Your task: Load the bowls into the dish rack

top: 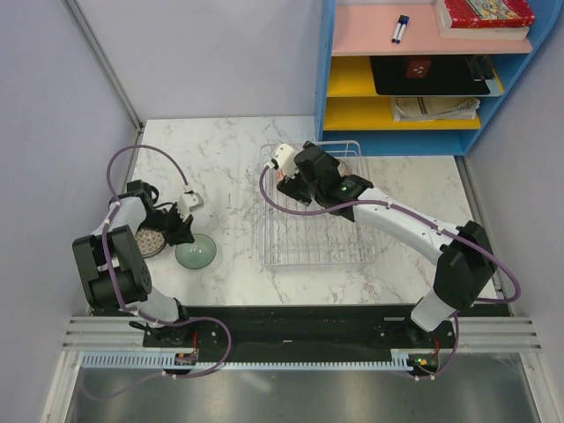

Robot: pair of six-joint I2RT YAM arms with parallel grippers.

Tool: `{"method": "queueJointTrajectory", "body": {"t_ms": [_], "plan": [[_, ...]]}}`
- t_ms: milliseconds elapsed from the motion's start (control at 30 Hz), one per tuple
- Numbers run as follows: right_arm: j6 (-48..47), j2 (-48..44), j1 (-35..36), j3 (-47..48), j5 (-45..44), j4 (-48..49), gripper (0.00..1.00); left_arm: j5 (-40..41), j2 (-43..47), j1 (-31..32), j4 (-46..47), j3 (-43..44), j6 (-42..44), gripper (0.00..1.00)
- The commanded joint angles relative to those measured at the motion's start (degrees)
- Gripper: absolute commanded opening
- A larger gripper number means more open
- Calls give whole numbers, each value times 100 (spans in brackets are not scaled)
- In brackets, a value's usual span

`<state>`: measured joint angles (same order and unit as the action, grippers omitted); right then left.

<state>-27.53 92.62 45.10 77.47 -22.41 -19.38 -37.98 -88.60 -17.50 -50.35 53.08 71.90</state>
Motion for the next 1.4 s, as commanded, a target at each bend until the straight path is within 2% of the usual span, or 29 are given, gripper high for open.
{"method": "queueJointTrajectory", "body": {"t_ms": [0, 167, 267, 433, 567, 700, 967, 1367], "plan": [[143, 168, -1, 110, -237, 188, 97, -104, -53, 80, 87, 71, -70, 2], [169, 572, -1, 93, -684, 496, 97, -359, 149, 89, 87, 246, -281, 2], [125, 888, -19, 58, -1194, 829, 97, -806, 474, 89, 87, 440, -536, 2], [72, 1381, -98, 136, -1897, 1278, 97, -2071, 1133, 89, 87, 887, -1159, 2], [107, 1742, -177, 189, -1986, 1480, 98, -3134, 1660, 89, 87, 1187, -1599, 2], [169, 1926, -186, 181, -2047, 1699, 97, -3760, 1995, 106, 87, 1275, -1872, 2], [81, 2225, -177, 374, -2267, 2253, 97, -4183, 2320, 132, 148, 1047, -1978, 2], [-77, 2761, -177, 936, -2057, 2475, 97, -4183, 2400, 132, 253, 704, -1925, 2]]}}
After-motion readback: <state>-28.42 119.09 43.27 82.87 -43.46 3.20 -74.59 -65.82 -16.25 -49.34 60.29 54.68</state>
